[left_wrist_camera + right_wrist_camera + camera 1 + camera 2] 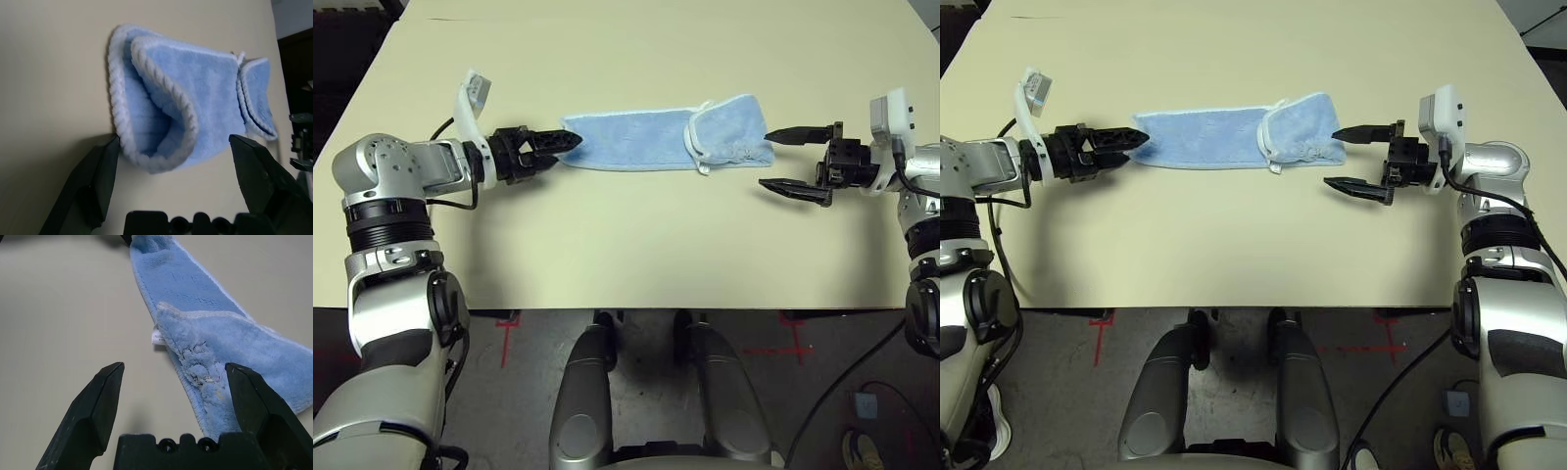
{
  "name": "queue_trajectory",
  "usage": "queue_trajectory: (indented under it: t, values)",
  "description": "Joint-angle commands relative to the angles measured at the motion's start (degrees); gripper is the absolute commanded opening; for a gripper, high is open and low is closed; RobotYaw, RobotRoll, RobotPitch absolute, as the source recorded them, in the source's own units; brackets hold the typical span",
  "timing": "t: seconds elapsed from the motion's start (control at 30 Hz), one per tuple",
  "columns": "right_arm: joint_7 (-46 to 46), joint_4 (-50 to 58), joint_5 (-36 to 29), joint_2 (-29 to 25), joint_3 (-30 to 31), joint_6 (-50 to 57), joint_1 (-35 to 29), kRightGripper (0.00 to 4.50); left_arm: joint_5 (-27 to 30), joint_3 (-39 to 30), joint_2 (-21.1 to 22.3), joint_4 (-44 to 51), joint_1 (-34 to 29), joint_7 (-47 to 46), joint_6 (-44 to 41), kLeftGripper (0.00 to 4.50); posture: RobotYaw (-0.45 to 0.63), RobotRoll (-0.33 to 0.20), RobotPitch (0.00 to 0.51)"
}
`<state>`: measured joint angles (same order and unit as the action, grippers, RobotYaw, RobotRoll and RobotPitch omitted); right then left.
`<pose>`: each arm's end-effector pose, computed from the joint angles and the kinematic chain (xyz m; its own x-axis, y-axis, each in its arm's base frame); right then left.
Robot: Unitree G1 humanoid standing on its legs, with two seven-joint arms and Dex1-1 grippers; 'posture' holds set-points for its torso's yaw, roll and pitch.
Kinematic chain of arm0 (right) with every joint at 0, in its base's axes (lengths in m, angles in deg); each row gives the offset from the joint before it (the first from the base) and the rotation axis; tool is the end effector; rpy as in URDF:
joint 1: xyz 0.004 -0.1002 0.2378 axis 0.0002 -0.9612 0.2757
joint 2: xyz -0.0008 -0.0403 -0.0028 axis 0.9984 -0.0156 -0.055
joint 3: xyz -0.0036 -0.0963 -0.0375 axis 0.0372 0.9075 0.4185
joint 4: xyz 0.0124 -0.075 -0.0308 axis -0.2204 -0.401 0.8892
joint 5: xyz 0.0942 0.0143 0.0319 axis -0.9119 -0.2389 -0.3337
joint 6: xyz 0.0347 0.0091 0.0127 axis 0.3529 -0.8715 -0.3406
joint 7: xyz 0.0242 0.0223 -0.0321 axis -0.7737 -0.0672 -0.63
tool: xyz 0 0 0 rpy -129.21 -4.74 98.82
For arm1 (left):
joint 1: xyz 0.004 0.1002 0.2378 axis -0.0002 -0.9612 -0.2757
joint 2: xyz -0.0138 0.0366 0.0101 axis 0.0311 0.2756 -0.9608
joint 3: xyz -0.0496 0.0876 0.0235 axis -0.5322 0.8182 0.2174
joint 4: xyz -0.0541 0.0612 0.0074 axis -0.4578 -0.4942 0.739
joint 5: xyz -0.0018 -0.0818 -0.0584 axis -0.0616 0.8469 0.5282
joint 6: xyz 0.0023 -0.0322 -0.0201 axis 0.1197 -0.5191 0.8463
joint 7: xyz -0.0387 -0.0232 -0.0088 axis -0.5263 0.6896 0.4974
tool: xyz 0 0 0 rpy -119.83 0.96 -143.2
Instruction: Fold the towel and set it aside.
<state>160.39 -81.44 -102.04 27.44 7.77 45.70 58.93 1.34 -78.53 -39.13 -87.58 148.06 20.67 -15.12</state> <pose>0.3275 -0.3026 0.2104 0.3713 0.9207 -0.1200 -0.8344 0.2742 -0.4781 0.3156 0.2608 0.2421 0.7187 -0.6395 -0.2729 0.3957 0.6989 -0.5958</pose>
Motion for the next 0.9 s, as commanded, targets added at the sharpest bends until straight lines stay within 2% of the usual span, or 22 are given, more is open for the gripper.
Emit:
queue_trajectory:
  t: [0.03, 0.3, 0.33, 0.4, 0.43, 0.73, 0.9]
  values:
    - [-0.04, 0.5, 0.51, -0.56, 0.44, -0.22, -0.71, 4.47, -1.33, 0.19, -0.41, -1.96, -0.4, -1.49, -0.08, 4.5, -0.03, 0.0, 0.311]
    - [-0.54, 0.33, 0.68, -0.8, 0.41, -0.5, -0.63, 4.47, -0.31, 1.82, 0.27, -1.34, -0.48, -0.03, -3.97, 4.5, -0.04, 0.0, 0.311]
    - [-0.61, 0.33, 0.7, -0.82, 0.41, -0.52, -0.63, 4.49, -0.38, 1.97, 0.34, -1.31, -0.56, 0.06, -4.19, 4.33, -0.04, 0.0, 0.311]
    - [-0.76, 0.29, 0.74, -0.86, 0.4, -0.6, -0.61, 4.5, -0.64, 2.78, 0.66, -1.1, -0.82, 0.43, -4.65, 3.92, -0.04, 0.0, 0.311]
    - [-0.82, 0.28, 0.75, -0.88, 0.4, -0.64, -0.6, 4.5, -0.7, 3.13, 0.8, -1.0, -0.92, 0.6, -4.82, 3.57, -0.04, 0.0, 0.311]
    - [-1.24, 0.1, 1.13, -0.77, 0.21, -0.88, -0.38, 4.5, -2.35, 7.25, 3.39, -2.56, -1.29, 3.0, -2.76, 0.06, -0.04, 0.0, 0.311]
    - [-1.29, -0.02, 1.19, -0.7, 0.09, -0.81, -0.36, 4.5, -5.01, 9.11, 5.98, -5.59, -0.97, 4.53, 0.94, 0.02, -0.03, 0.0, 0.311]
